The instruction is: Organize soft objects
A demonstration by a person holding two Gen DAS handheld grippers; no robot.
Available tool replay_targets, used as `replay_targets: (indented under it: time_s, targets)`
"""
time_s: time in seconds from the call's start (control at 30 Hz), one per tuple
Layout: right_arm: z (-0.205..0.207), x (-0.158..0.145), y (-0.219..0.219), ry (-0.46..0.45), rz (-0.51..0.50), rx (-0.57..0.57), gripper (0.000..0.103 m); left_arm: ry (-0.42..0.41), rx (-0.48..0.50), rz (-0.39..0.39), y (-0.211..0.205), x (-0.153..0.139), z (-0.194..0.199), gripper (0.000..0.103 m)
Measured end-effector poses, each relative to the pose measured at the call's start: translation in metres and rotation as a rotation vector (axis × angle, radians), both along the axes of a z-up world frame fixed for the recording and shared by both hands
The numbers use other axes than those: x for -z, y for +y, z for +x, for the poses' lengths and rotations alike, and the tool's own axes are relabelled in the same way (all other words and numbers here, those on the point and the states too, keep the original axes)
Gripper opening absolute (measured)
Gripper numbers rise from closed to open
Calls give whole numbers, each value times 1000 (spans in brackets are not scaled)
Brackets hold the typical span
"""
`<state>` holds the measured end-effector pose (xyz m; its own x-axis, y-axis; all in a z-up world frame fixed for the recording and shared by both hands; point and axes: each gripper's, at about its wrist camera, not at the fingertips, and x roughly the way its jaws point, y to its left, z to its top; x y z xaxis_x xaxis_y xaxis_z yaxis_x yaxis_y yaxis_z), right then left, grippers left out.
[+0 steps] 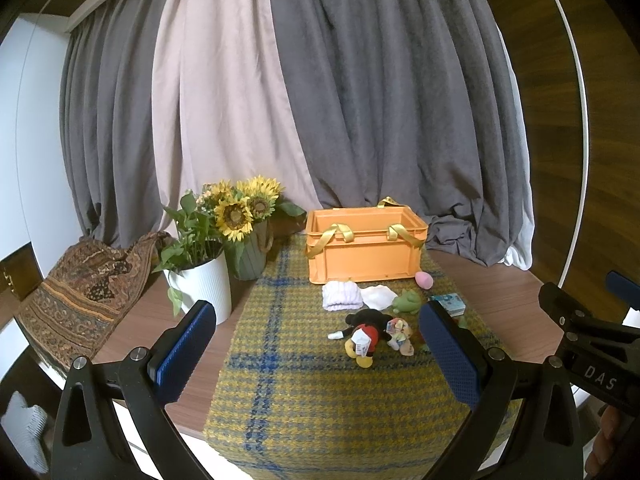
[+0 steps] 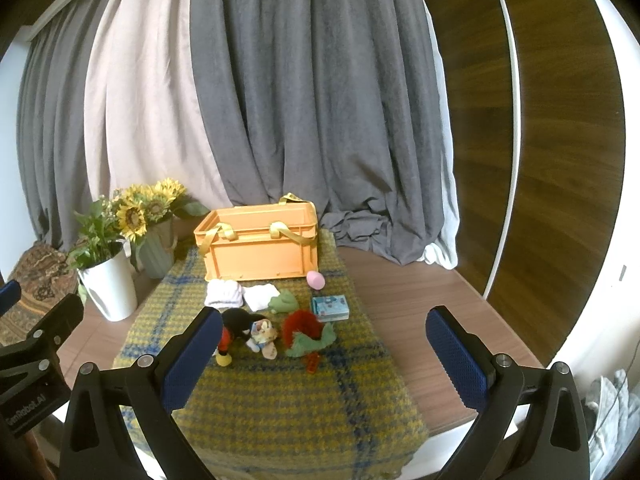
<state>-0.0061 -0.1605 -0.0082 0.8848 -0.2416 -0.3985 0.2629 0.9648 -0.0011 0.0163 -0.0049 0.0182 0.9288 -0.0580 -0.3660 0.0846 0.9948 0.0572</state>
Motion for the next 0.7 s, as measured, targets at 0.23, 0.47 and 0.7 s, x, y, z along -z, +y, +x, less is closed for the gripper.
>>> replay_targets:
  time_s: [0.23, 0.47, 0.7]
  targets:
    - [6, 3, -2, 10, 4, -9, 103, 23, -1, -22, -3, 8, 4, 103]
    - [24, 13, -12, 38, 17, -36, 103, 79, -5, -32, -14, 20, 21, 103]
    - [49, 29, -29, 70, 34, -73, 103, 126, -39, -14, -34, 40, 43, 103]
